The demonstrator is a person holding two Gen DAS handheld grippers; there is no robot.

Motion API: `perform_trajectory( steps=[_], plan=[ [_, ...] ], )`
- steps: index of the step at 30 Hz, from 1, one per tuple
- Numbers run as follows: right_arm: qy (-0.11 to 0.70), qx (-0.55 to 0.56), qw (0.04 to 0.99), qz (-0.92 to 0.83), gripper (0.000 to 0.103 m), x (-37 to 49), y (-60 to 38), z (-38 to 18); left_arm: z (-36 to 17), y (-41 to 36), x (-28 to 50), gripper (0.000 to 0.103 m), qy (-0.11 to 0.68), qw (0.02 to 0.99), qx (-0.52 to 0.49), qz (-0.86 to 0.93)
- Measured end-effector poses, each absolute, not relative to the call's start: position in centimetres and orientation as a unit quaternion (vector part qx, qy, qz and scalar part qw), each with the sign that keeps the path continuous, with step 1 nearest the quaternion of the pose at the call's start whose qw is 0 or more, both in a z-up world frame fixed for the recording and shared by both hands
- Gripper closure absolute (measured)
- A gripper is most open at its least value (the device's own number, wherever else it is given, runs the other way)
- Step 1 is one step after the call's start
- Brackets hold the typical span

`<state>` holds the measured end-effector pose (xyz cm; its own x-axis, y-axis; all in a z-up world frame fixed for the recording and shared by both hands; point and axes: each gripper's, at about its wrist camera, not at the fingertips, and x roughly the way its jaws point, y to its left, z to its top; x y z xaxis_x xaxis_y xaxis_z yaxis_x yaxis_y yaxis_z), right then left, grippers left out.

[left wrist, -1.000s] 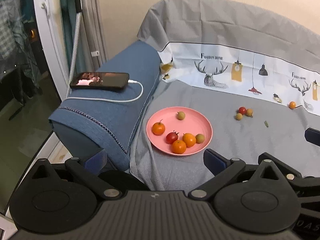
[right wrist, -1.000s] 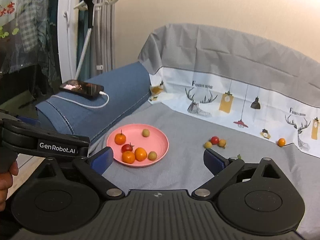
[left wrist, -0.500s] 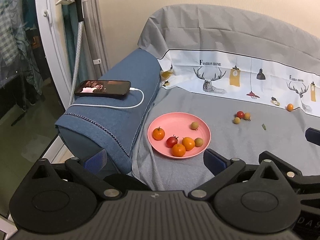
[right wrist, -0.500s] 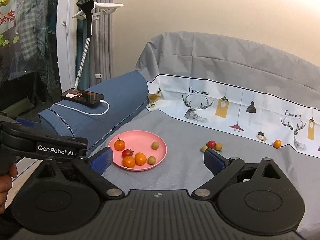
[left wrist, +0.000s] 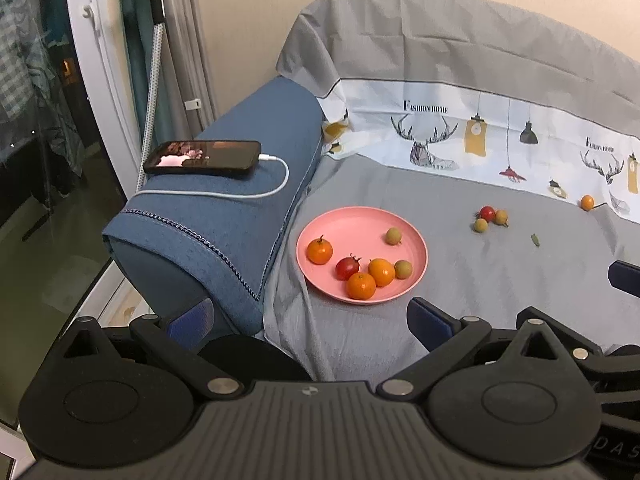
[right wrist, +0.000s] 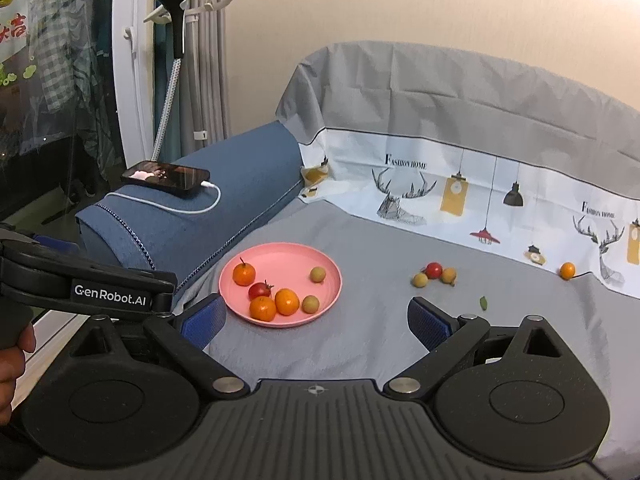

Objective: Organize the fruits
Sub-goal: 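Withdraw both tools from the pink plate, then grasp a yellow fruit with the right gripper while the left gripper grasps a yellow-green fruit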

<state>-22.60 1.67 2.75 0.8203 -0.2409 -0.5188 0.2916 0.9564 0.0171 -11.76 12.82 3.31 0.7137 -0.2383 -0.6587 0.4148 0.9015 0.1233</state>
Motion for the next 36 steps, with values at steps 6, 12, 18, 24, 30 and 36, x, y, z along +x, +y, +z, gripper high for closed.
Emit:
perform_trajectory(
  steps=[6, 12, 18, 24, 30, 36],
  plan=[
    [0.282, 0.074, 0.945, -0.149, 0.006, -21.8, 0.0, 1.4, 2.3, 11.3, -10.7, 0.0, 0.347, 0.906, 0.158, -0.182],
    [0.301, 0.106, 0.928, -0.19, 0.006, -20.9, -3.5, -1.0, 1.2, 8.0, -8.1, 0.0, 0.38, 0.888, 0.169, -0.194],
    [0.318, 0.137, 0.901, -0.262, 0.006, -20.2, -10.0, -4.5, -0.4, 1.7, -4.6, 0.0, 0.425, 0.863, 0.155, -0.227],
    [0.321, 0.154, 0.877, -0.323, 0.006, -18.5, -17.4, -8.6, -3.6, -8.2, -1.3, 0.0, 0.436, 0.842, 0.183, -0.261],
    [0.316, 0.084, 0.896, -0.301, 0.006, -13.2, -23.2, -14.1, -8.6, -17.3, 3.5, 0.0, 0.45, 0.815, 0.212, -0.297],
    [0.328, 0.052, 0.909, -0.25, 0.006, -6.9, -27.6, -18.4, -14.2, -23.1, 8.4, 0.0, 0.497, 0.781, 0.22, -0.308]
  ],
)
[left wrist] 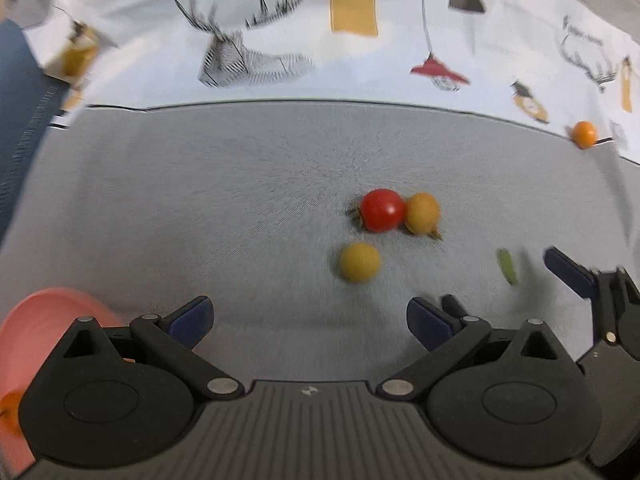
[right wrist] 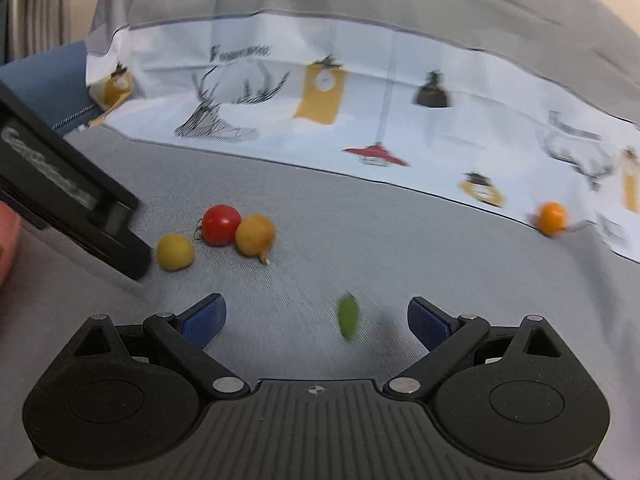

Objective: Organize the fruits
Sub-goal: 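Grasp a yellow fruit with the right gripper while the left gripper grasps a yellow-green fruit, then lift both held fruits and carry them toward the pink plate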

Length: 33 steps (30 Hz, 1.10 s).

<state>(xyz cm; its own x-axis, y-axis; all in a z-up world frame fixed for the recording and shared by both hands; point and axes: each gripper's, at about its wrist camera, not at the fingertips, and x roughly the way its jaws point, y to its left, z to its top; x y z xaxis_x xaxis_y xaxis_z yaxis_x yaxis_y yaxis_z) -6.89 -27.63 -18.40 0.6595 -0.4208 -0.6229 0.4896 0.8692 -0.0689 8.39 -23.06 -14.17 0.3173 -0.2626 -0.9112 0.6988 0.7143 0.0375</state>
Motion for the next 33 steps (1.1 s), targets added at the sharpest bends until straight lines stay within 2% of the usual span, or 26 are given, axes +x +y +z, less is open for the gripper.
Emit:
perform_trajectory(
  steps=[4, 11, 13, 14, 15, 16, 17, 23, 28, 33],
  plan=[
    [0.325, 0.063, 0.916, -0.225, 0.001, -4.2, -29.3, -19.6, -16.8, -25.0, 10.6, 0.0, 0.521, 0.769, 0.235, -0.288],
    [0.322, 0.061, 0.923, -0.203, 0.001, -2.1, -30.0, -19.7, -16.9, -25.0, 12.6, 0.001, 0.519, 0.776, 0.222, -0.281],
    [0.323, 0.06, 0.924, -0.197, 0.001, -1.9, -30.1, -19.8, -16.4, -24.8, 12.8, 0.017, 0.516, 0.783, 0.211, -0.277],
    [0.322, 0.06, 0.925, -0.194, 0.006, -1.8, -30.2, -19.7, -16.0, -24.8, 12.7, 0.036, 0.508, 0.787, 0.212, -0.28],
    [0.319, 0.06, 0.926, -0.191, 0.012, -1.9, -30.1, -19.7, -15.7, -25.1, 12.6, 0.063, 0.503, 0.786, 0.216, -0.287],
    [0.313, 0.056, 0.93, -0.187, 0.041, -2.0, -30.0, -19.5, -15.6, -25.2, 12.5, 0.077, 0.501, 0.784, 0.219, -0.295],
    [0.307, 0.047, 0.933, -0.182, 0.073, -2.0, -29.8, -19.3, -15.5, -25.3, 12.6, 0.076, 0.502, 0.783, 0.22, -0.295],
    [0.309, 0.012, 0.924, -0.223, 0.073, -2.6, -29.7, -18.7, -14.4, -24.2, 11.3, 0.076, 0.486, 0.793, 0.225, -0.29],
    [0.278, 0.068, 0.911, -0.297, 0.073, -5.5, -31.9, -17.0, -11.8, -20.9, 9.1, 0.076, 0.471, 0.803, 0.223, -0.29],
    [0.244, 0.111, 0.915, -0.301, 0.073, -10.2, -30.1, -12.3, -8.2, -16.5, 5.3, 0.076, 0.459, 0.809, 0.228, -0.287]
  ],
)
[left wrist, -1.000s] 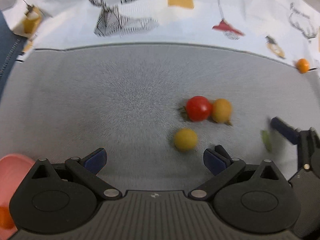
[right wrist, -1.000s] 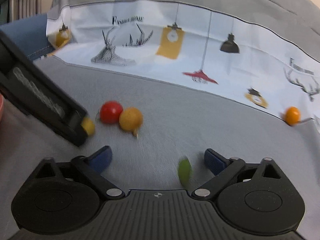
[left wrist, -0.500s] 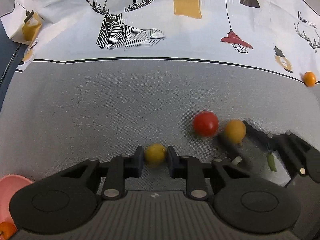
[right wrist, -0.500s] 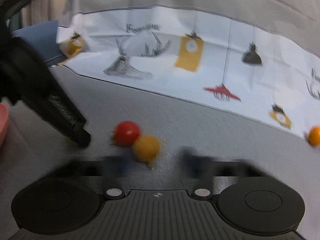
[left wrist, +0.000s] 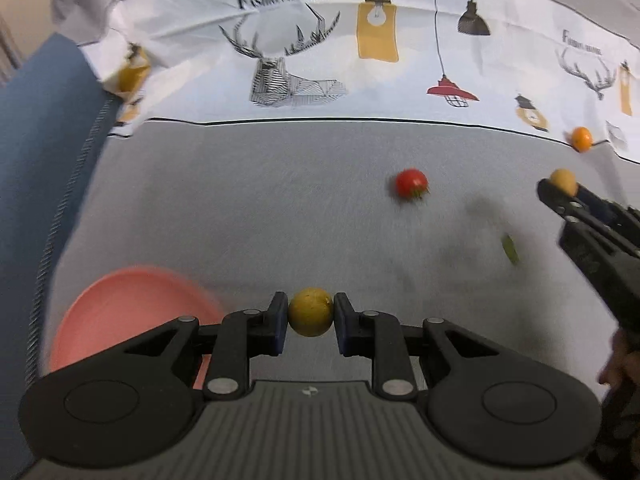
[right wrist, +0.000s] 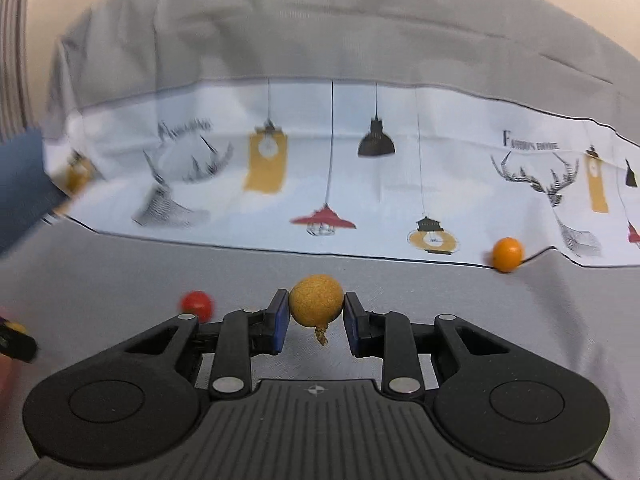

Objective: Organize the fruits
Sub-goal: 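Lift both held fruits and carry them toward the pink plate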

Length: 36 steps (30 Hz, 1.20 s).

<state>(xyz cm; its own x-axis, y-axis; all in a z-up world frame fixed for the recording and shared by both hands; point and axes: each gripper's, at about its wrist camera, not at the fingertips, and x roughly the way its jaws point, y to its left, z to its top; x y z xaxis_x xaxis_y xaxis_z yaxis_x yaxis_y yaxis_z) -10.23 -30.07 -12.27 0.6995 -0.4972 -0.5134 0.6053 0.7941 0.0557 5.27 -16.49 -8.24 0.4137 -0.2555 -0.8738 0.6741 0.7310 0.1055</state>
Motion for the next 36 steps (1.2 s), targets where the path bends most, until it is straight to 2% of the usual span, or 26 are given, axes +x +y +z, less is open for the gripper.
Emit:
perform_trajectory(
  steps=[3, 10, 18, 28, 36],
  plan=[
    [0.243, 0.122, 0.92, -0.283, 0.073, -14.1, -26.2, -9.9, -6.2, -13.4, 2.5, 0.076, 0.458, 0.81, 0.226, -0.289],
    [0.296, 0.175, 0.914, -0.215, 0.073, -21.4, -15.5, -6.9, -2.8, -5.8, -3.6, 0.076, 0.459, 0.812, 0.226, -0.28],
    [0.27, 0.093, 0.946, -0.155, 0.073, -23.7, -6.5, -2.0, 0.6, 2.5, -8.8, 0.076, 0.433, 0.838, 0.187, -0.274],
    [0.232, 0.053, 0.964, -0.123, 0.073, -26.7, -1.7, 1.6, 3.5, 9.6, -12.7, 0.076, 0.399, 0.872, 0.142, -0.244],
    [0.225, 0.03, 0.966, -0.125, 0.073, -27.6, -0.1, 2.6, 4.6, 11.4, -13.3, 0.076, 0.39, 0.879, 0.121, -0.246]
  ],
)
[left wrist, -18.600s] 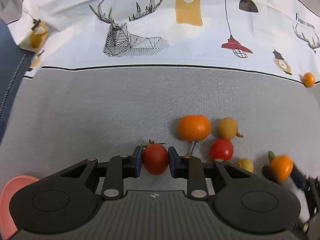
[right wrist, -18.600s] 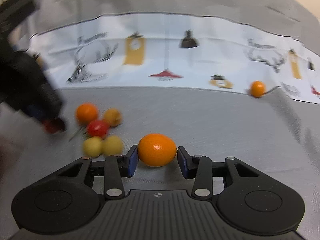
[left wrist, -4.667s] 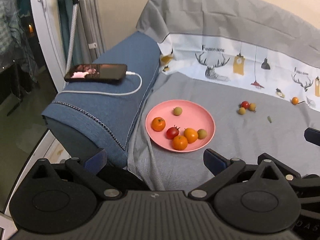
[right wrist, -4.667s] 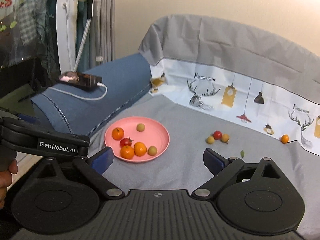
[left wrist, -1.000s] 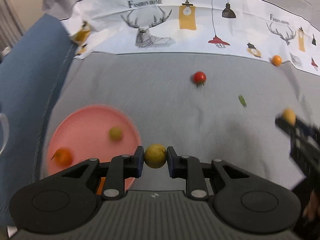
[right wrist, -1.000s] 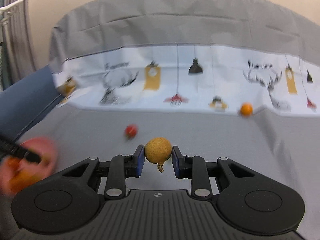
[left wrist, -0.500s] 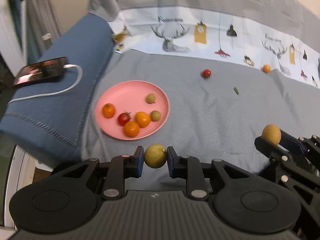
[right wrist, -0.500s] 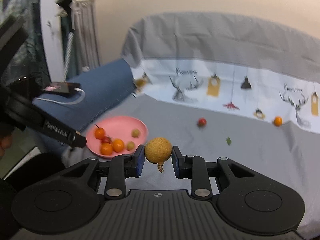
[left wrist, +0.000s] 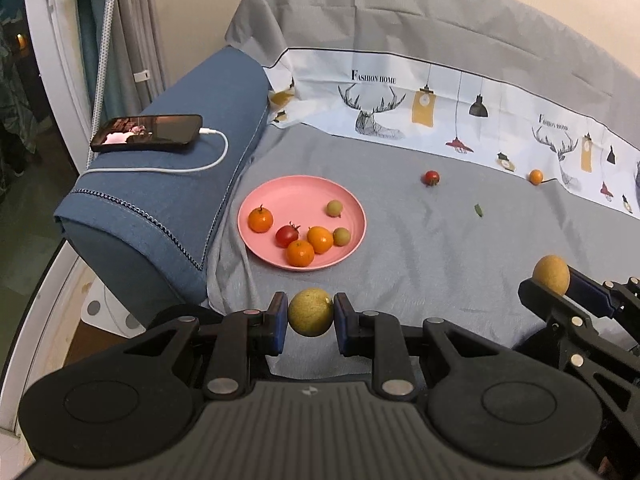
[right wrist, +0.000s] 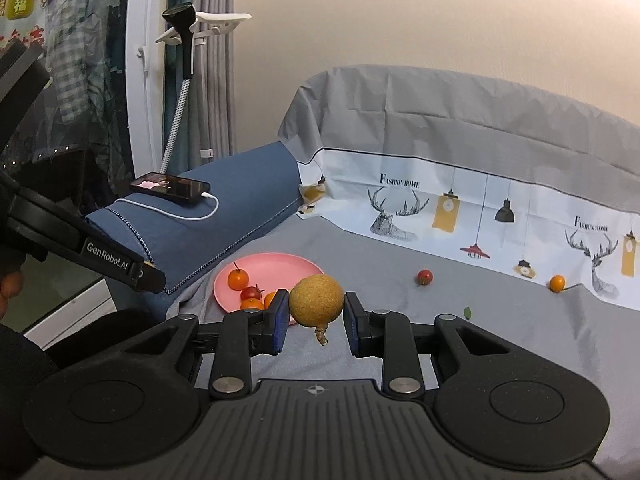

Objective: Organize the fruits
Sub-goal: 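Lift both held fruits and carry them toward the pink plate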

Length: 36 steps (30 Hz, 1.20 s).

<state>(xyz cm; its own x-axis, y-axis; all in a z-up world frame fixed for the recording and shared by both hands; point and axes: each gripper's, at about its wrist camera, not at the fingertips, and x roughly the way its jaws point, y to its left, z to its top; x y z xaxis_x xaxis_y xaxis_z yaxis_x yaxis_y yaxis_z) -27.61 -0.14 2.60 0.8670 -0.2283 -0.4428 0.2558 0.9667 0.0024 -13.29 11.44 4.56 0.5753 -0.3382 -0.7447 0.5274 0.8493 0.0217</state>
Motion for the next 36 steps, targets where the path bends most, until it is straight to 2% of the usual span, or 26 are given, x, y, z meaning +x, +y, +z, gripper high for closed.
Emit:
perform_trajectory(
  steps=[24, 36],
  plan=[
    [0.283, 0.031, 0.949, -0.136, 0.073, -25.3, -0.3, 0.9, 2.5, 11.7, -10.4, 0.076, 0.413, 0.869, 0.105, -0.252],
    [0.311, 0.026, 0.94, -0.135, 0.073, -21.5, -1.1, -0.3, 0.8, 11.7, -6.4, 0.076, 0.438, 0.862, 0.095, -0.238]
  ],
)
